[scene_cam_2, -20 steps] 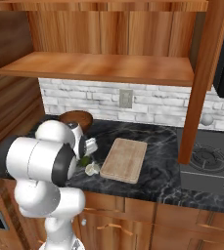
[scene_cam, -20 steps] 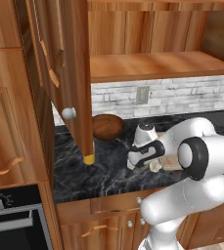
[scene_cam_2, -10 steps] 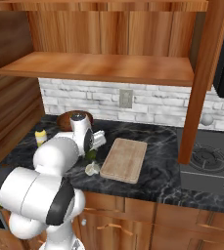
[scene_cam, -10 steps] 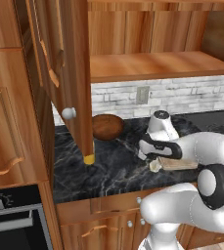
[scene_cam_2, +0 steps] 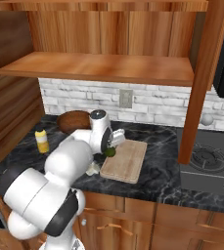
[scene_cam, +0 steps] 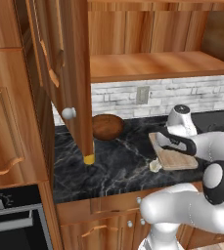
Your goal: Open the cabinet. Place the bowl and condiment on the counter. Then place the lime and garlic on the cutting board.
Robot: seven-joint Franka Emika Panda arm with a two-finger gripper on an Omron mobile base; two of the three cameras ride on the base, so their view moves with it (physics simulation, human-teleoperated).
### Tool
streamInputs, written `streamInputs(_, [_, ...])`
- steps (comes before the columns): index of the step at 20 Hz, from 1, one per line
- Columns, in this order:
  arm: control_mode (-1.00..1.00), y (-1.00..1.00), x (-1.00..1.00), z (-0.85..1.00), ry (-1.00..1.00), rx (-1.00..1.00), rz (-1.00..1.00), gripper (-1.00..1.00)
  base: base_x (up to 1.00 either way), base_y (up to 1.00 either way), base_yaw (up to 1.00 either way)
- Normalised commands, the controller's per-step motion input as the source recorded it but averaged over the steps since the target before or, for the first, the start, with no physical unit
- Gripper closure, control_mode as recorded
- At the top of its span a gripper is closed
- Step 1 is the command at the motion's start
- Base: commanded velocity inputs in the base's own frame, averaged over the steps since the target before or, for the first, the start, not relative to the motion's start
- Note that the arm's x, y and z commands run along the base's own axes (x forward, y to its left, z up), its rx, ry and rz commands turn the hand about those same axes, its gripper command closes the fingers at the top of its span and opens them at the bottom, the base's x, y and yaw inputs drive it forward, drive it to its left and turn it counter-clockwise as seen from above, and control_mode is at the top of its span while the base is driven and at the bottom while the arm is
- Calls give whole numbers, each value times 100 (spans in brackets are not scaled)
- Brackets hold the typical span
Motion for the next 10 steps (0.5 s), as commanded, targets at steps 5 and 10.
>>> streamInputs(5, [-100,-56,65,0,0,0,5,100,0,0,0])
streamInputs(10, [-100,-31,28,0,0,0,9,-100,0,0,0])
